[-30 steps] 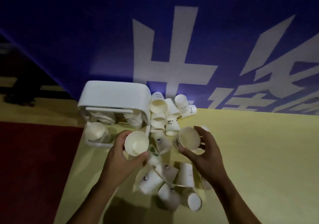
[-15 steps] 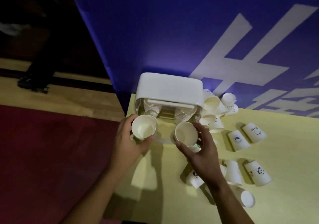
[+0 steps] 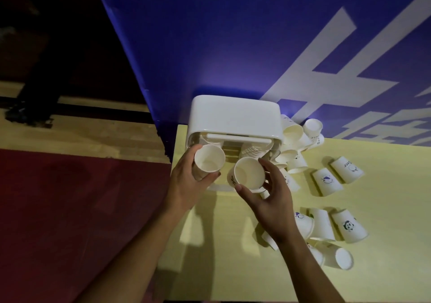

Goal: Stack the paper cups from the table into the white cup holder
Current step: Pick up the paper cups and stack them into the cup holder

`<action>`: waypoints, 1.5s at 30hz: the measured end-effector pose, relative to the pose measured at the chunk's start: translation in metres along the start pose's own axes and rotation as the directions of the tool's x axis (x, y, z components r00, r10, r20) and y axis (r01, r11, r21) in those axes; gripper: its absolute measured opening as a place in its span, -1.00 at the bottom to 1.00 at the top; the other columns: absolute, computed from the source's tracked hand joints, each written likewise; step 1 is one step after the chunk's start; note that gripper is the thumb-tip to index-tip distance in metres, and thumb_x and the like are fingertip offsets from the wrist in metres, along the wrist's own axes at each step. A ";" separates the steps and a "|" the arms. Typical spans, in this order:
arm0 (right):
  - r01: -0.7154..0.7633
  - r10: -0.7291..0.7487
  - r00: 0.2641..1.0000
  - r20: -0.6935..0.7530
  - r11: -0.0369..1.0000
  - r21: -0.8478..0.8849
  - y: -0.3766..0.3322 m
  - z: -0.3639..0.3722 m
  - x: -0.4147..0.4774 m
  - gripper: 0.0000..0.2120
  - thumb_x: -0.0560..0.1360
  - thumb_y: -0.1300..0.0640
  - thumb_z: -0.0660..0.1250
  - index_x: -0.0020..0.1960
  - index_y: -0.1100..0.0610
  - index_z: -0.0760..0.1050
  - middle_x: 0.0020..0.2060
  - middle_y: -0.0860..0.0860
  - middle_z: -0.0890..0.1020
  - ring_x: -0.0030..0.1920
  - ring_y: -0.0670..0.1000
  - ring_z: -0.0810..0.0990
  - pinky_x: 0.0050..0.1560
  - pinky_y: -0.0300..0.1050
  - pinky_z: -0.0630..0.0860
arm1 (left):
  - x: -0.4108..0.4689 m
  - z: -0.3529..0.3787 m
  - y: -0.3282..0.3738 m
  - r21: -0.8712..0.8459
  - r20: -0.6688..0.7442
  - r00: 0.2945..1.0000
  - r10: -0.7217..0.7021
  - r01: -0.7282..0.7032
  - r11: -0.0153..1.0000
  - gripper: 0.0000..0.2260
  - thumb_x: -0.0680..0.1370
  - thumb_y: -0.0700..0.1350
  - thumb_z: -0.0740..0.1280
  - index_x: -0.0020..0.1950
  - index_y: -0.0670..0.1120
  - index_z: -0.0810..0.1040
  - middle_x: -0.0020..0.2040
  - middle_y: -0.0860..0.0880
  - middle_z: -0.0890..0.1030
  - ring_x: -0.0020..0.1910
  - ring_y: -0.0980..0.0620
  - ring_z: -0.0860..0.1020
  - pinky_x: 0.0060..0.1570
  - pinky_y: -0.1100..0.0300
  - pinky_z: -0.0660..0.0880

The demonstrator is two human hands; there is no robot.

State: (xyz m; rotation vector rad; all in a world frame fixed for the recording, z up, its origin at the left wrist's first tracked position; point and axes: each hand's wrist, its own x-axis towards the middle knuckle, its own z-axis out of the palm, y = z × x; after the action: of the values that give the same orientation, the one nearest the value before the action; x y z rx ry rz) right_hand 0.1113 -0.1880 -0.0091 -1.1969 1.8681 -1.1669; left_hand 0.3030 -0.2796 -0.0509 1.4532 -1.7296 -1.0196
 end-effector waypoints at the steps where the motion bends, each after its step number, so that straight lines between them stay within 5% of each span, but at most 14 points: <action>1: -0.003 0.003 1.000 -0.001 1.000 0.002 -0.001 0.001 -0.001 -0.33 0.34 -0.05 0.65 0.37 -0.09 0.44 0.26 -0.18 0.56 0.27 -0.11 0.56 0.21 -0.07 0.59 | 0.000 0.000 -0.001 0.009 0.008 1.000 0.000 0.000 1.000 -0.33 0.38 -0.05 0.64 0.43 -0.02 0.45 0.32 0.07 0.57 0.20 0.20 0.47 0.07 0.56 0.34; 7: -0.015 0.015 1.000 -0.006 1.000 -0.004 -0.002 0.005 0.000 -0.34 0.35 -0.01 0.65 0.36 -0.16 0.44 0.25 -0.23 0.56 0.25 -0.16 0.56 0.17 -0.23 0.56 | 0.002 0.008 -0.019 0.079 0.091 0.995 -0.037 0.030 0.996 -0.28 0.38 0.02 0.62 0.47 0.10 0.40 0.34 0.09 0.58 0.30 0.05 0.53 0.17 0.09 0.53; 14: 0.082 -0.082 0.997 0.005 0.997 -0.008 -0.010 0.021 0.009 -0.35 0.38 -0.01 0.63 0.38 -0.12 0.44 0.26 -0.22 0.56 0.28 -0.14 0.56 0.25 -0.21 0.53 | -0.001 0.019 -0.039 0.133 0.083 0.988 -0.129 0.117 0.984 -0.26 0.41 0.23 0.50 0.52 -0.02 0.42 0.38 -0.05 0.59 0.34 -0.04 0.56 0.22 0.01 0.56; 21: 0.191 -0.182 0.978 0.106 0.978 -0.082 0.004 0.070 0.025 -0.29 0.39 -0.05 0.62 0.44 0.11 0.44 0.31 -0.08 0.57 0.32 -0.07 0.55 0.29 -0.04 0.52 | 0.002 0.010 -0.041 0.054 0.205 0.970 -0.131 0.122 0.991 -0.28 0.40 -0.02 0.59 0.50 0.11 0.37 0.33 0.10 0.59 0.26 0.07 0.59 0.18 0.13 0.56; 25: 0.155 -0.123 0.975 0.183 0.973 -0.169 0.020 0.087 0.035 -0.27 0.39 -0.08 0.60 0.47 0.03 0.42 0.32 -0.11 0.53 0.30 -0.13 0.51 0.25 -0.42 0.36 | 0.000 0.006 -0.046 0.030 0.277 0.937 -0.213 0.213 0.977 -0.20 0.42 -0.02 0.57 0.53 0.31 0.22 0.29 0.17 0.60 0.20 0.19 0.61 0.18 0.03 0.61; 31: 0.062 -0.002 0.948 0.319 0.982 -0.179 0.040 0.090 0.046 -0.24 0.44 -0.05 0.56 0.55 -0.07 0.31 0.39 -0.15 0.47 0.33 -0.24 0.39 0.25 -0.53 0.23 | -0.003 0.008 -0.045 -0.015 0.287 0.936 -0.205 0.219 0.976 -0.27 0.47 -0.02 0.52 0.53 0.30 0.25 0.29 0.17 0.60 0.18 0.25 0.60 0.15 0.09 0.62; 36: 0.045 0.054 0.904 0.425 0.974 -0.220 0.045 0.078 0.058 -0.20 0.46 -0.04 0.55 0.59 -0.12 0.24 0.48 -0.10 0.43 0.46 -0.10 0.37 0.47 -0.08 0.34 | -0.007 0.012 -0.048 -0.013 0.294 0.932 -0.213 0.227 0.974 -0.22 0.47 -0.11 0.53 0.55 0.29 0.21 0.34 0.13 0.58 0.20 0.22 0.61 0.19 0.06 0.62; 40: 0.038 0.030 0.922 0.385 0.985 -0.168 0.040 0.063 0.048 -0.15 0.45 -0.17 0.52 0.61 -0.18 0.17 0.50 -0.14 0.41 0.46 -0.09 0.41 0.43 -0.14 0.39 | -0.012 0.006 -0.031 0.057 0.205 0.964 -0.172 0.164 0.985 -0.31 0.51 -0.17 0.50 0.57 0.13 0.31 0.31 0.12 0.59 0.17 0.17 0.60 0.04 0.33 0.54; 43: -0.065 0.098 0.967 0.236 0.987 -0.146 0.044 0.027 0.031 -0.42 0.51 -0.16 0.45 0.49 -0.15 0.40 0.41 -0.18 0.50 0.31 -0.15 0.52 0.33 -0.08 0.52 | -0.023 0.006 -0.003 0.117 -0.025 0.997 -0.075 0.077 0.990 -0.44 0.48 -0.29 0.50 0.46 -0.08 0.46 0.27 -0.04 0.59 0.11 0.06 0.56 -0.03 0.38 0.39; 45: -0.092 0.124 0.981 0.150 0.974 -0.206 0.052 -0.011 0.022 -0.62 0.54 -0.13 0.43 0.33 -0.11 0.56 0.29 -0.20 0.59 0.23 -0.18 0.57 0.25 -0.02 0.57 | -0.024 0.024 0.022 0.151 -0.011 0.998 0.054 -0.052 0.987 -0.49 0.48 -0.30 0.50 0.40 -0.12 0.50 0.25 -0.12 0.61 0.10 -0.06 0.59 0.06 0.26 0.46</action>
State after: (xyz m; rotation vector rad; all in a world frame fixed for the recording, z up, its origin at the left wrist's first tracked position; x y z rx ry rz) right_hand 0.0747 -0.1942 -0.0530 -1.2394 1.9324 -0.8143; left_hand 0.2761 -0.2502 -0.0431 1.4949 -1.8587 -0.8643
